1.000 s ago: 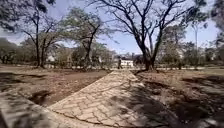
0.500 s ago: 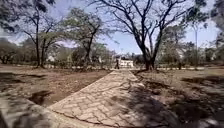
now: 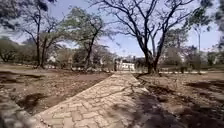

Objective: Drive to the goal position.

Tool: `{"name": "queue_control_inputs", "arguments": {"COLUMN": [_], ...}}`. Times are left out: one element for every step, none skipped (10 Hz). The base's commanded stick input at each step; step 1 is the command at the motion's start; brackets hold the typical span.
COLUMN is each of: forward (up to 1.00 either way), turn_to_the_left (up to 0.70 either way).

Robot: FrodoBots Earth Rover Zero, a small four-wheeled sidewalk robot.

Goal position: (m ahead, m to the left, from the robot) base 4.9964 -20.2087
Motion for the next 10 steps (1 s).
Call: {"name": "queue_control_inputs", "arguments": {"forward": [0.7, 0.7, 0.7, 0.7, 0.7, 0.7, 0.7, 0.7, 0.7, 0.7], "turn_to_the_left": [0.0, 0.0, 0.0, 0.0, 0.0, 0.0, 0.0, 0.0, 0.0, 0.0]}}
